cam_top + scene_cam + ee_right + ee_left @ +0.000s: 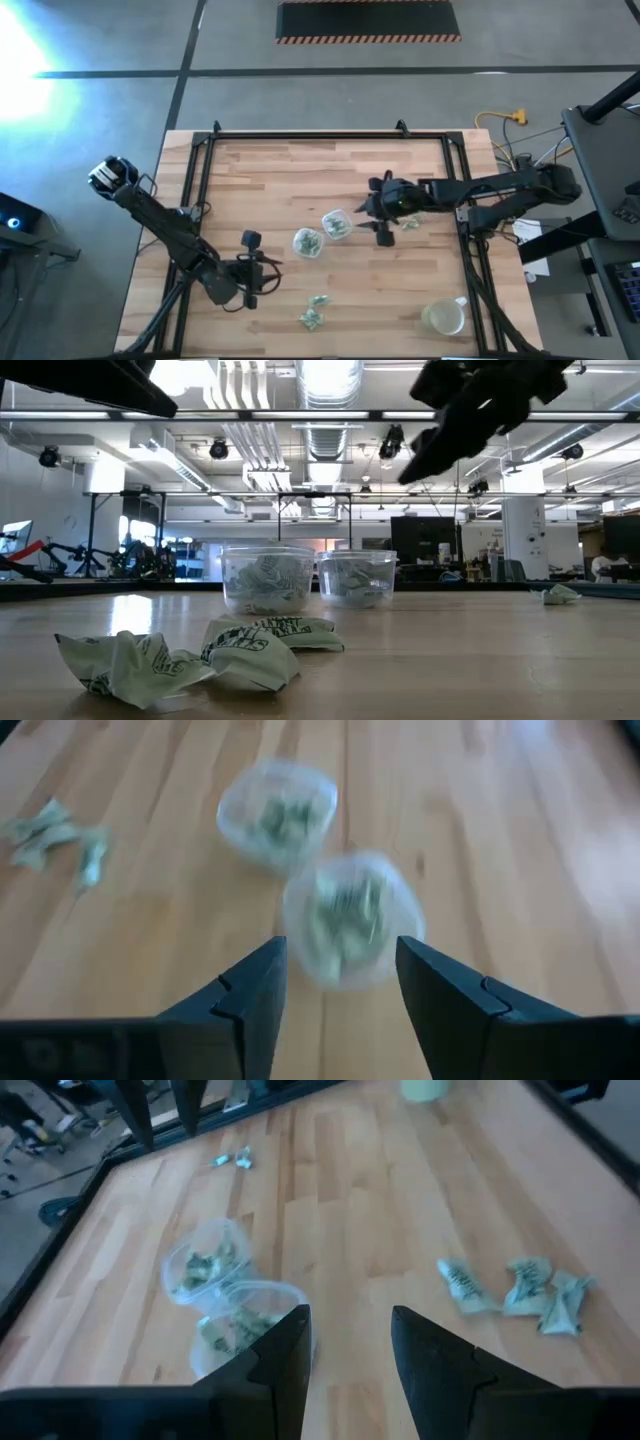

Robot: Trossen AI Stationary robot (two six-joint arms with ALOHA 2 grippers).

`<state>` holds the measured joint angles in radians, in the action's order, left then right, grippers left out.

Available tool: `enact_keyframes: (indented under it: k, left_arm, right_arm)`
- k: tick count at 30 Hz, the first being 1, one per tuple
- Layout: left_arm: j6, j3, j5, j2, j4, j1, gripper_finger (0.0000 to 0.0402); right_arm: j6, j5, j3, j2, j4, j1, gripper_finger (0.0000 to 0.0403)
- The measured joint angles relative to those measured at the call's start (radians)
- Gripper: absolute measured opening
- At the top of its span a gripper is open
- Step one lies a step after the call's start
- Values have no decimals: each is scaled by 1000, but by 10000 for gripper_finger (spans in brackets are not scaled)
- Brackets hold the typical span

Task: Pick and place items into bin
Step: Put the stevia packet into the left bin

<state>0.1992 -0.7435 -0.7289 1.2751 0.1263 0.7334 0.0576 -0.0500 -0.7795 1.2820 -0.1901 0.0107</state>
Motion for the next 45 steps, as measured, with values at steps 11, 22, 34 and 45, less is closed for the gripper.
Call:
enact_keyframes:
  k: [11,22,34,45]
  left_arm:
    - [-82,-6,39,134,-209,0,125]
    - [-77,-19,365,309,-389,1,125]
    - [-147,-74,404,497,-489,-6,125]
    - [-175,-85,417,533,-547,-10,125]
  right_arm:
    - [-216,-2,114,-142,-187,-86,166]
    - [-294,0,224,-136,-147,-91,152]
    - [-294,0,237,-136,-111,-91,140]
    - [-294,0,239,-136,-111,-92,138]
